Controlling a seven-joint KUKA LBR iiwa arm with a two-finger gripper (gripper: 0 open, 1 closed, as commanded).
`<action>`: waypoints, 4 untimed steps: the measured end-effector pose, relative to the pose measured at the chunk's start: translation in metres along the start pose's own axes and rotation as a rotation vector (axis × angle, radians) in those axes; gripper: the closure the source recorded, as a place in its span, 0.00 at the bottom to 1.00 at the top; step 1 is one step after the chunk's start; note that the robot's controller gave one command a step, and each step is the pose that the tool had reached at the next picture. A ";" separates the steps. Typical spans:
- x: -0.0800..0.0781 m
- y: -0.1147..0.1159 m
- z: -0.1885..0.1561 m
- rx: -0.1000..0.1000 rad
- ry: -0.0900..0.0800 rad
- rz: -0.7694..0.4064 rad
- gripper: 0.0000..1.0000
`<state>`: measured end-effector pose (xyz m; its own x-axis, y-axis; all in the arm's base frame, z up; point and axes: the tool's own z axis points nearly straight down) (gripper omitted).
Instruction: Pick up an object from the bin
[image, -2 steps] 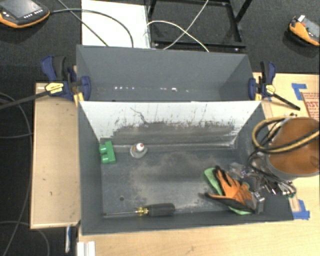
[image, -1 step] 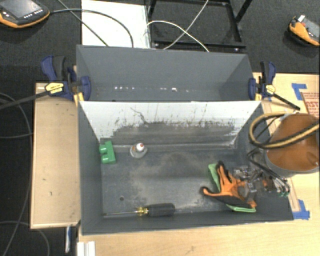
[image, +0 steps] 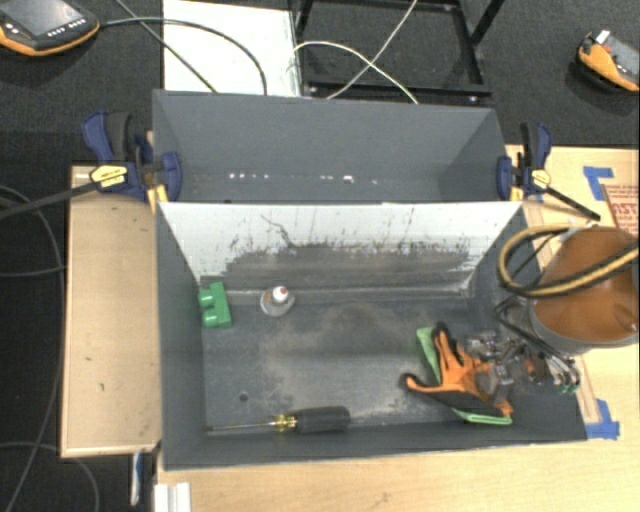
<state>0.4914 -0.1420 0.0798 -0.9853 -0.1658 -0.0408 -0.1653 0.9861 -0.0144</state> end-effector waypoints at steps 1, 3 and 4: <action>0.001 0.000 -0.003 -0.001 0.002 0.000 1.00; 0.000 0.001 -0.041 -0.004 0.006 -0.001 1.00; -0.001 0.001 -0.055 -0.003 0.004 -0.001 1.00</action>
Offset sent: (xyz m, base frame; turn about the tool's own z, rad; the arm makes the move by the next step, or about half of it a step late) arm 0.0001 0.0001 0.0207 0.0000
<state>0.4896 -0.1410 0.1344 -0.9854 -0.1664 -0.0370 -0.1660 0.9860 -0.0118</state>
